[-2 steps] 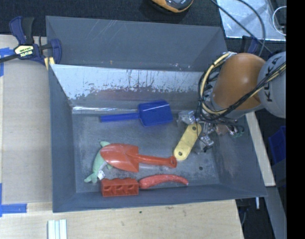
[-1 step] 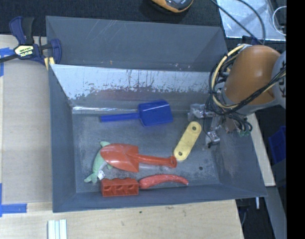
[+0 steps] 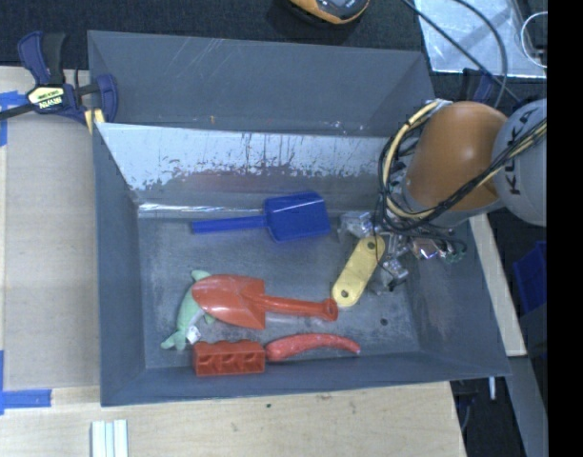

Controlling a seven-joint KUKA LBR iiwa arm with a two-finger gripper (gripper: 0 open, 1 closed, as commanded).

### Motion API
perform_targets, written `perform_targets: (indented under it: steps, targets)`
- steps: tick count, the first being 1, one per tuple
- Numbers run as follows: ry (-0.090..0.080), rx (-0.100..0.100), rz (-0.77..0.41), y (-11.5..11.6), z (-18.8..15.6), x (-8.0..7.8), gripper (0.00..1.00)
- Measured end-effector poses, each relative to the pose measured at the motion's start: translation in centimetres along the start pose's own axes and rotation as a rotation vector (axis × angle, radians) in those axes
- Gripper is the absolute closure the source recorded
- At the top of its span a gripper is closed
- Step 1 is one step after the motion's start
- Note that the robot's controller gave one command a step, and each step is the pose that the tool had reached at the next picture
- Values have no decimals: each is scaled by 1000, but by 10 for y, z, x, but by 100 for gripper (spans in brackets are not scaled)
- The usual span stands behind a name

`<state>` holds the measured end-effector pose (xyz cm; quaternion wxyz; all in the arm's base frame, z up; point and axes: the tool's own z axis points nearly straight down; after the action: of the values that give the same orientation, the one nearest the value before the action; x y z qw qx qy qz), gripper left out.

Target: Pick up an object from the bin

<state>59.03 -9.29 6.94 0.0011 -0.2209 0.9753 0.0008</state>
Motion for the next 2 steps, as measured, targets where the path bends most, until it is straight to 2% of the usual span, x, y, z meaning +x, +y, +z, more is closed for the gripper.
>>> perform_targets:
  steps: [1, 2]
  targets:
    - [-12, 11, -108, -8, -1, -5, 0]
    - [-5, 3, 2, -2, -2, -1, 100]
